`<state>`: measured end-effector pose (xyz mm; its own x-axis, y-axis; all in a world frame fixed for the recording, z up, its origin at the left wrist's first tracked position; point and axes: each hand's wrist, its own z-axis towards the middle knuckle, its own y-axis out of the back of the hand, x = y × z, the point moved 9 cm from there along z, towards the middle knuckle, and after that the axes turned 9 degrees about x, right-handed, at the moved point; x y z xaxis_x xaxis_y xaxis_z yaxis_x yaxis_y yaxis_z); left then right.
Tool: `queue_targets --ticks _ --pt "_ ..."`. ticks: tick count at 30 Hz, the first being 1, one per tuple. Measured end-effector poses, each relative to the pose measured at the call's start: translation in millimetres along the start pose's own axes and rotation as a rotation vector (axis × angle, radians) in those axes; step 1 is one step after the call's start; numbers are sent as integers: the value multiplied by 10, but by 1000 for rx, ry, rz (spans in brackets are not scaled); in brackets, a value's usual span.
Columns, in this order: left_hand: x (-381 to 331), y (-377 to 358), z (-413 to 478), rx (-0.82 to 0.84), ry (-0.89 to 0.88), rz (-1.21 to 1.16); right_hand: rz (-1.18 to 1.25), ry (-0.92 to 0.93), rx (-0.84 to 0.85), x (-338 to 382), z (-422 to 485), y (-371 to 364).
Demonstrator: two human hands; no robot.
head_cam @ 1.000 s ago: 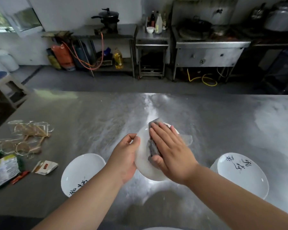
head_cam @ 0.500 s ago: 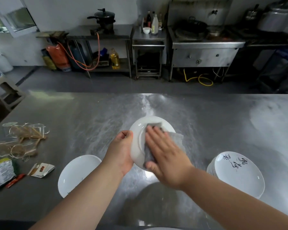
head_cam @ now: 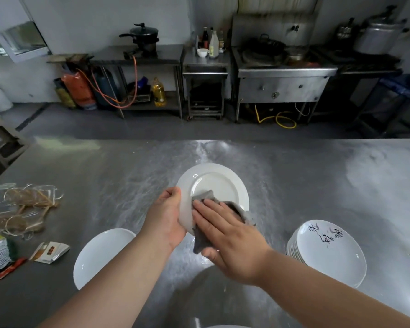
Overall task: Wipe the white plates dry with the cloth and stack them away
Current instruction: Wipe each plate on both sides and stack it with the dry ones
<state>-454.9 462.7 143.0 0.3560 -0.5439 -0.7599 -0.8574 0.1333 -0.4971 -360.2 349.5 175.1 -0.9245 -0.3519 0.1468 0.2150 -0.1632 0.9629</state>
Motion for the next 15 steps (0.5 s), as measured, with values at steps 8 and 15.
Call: queue_targets --ticks 8,15 --pt "16 -50 51 3 -9 -76 27 -194 -95 -230 -1 125" --pt "144 -92 -34 -28 49 -93 60 -215 -234 -454 -203 247"
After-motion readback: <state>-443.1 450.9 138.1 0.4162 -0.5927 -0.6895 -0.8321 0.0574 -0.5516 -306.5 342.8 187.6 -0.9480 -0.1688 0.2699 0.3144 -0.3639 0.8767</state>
